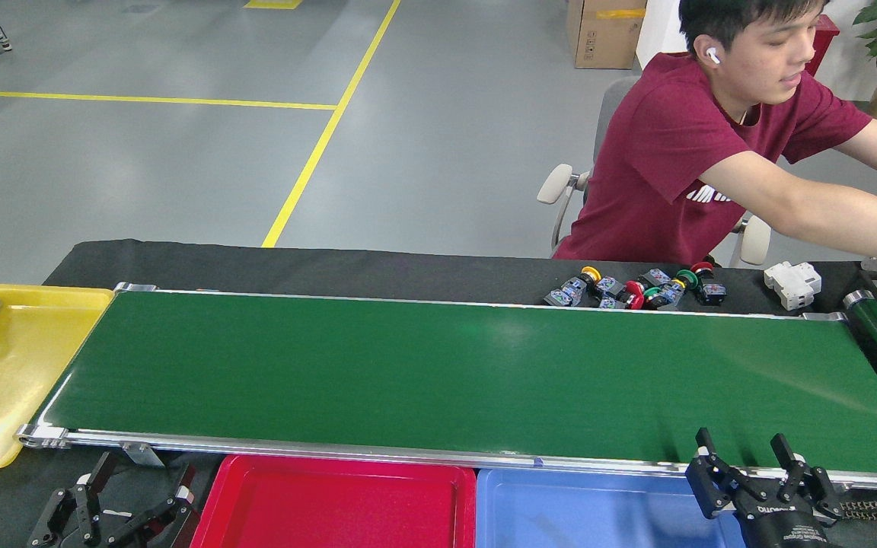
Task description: Pick switch part from conveyor to tray
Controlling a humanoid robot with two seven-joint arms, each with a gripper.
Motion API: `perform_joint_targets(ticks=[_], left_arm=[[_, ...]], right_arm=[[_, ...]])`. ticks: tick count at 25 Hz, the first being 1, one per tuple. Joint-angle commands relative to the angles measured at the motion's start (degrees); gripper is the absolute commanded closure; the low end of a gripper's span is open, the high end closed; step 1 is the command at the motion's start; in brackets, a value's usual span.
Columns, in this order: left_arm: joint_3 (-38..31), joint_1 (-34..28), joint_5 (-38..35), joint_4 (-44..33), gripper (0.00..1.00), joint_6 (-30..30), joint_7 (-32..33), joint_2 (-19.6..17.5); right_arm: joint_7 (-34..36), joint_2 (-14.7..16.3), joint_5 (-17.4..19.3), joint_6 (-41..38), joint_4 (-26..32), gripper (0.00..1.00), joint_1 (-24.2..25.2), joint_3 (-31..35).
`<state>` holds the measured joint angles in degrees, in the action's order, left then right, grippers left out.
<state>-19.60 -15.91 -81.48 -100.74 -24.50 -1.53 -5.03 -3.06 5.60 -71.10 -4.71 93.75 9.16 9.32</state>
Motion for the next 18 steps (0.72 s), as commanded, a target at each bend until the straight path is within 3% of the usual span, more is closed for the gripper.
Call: perform_joint_targets(ticks=[1,18], left_arm=[[-0.2,0.3,0.3,-0.8,0.00,-0.1,-0.3,-0.2],[-1.1,0.4,0.6,-0.4,0.00,-0.2,-0.4,-0.6]], right_arm=[[0.1,0.0,0.1,0.1,0.6,0.01,-0.2,0.3],[0.2,0.0,0.0,0.0,1.3,0.01,-0.3,0.2]])
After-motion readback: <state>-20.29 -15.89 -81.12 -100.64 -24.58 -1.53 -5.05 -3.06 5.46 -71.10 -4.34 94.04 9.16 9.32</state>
